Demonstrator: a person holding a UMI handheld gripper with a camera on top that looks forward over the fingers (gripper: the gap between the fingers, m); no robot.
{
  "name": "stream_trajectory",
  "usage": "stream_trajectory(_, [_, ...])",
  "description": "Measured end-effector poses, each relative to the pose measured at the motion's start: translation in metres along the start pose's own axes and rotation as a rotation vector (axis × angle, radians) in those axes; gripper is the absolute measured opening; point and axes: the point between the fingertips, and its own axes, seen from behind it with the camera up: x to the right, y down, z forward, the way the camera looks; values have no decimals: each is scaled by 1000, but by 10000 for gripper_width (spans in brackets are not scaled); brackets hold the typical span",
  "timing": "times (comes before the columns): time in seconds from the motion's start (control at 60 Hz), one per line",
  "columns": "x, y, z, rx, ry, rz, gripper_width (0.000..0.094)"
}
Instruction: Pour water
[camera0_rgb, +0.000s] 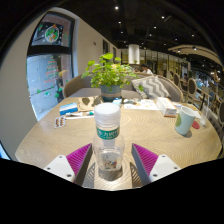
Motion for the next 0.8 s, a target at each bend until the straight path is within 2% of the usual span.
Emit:
stream_trajectory(0.117, [-5,3,23,9,-15,-3,645])
stream_trajectory(0.183, [-7,-1,27,29,-20,-13,495])
stream_trajectory(0.417, [-8,-7,31,27,-18,-7,412])
stream_trajectory(0.567, [-3,-42,19,45,-30,55,410])
stream_trajectory(0.667, [6,-88,8,80,-83,191,411])
stream_trajectory(0.8, [22,-154,4,123,-230,511,410])
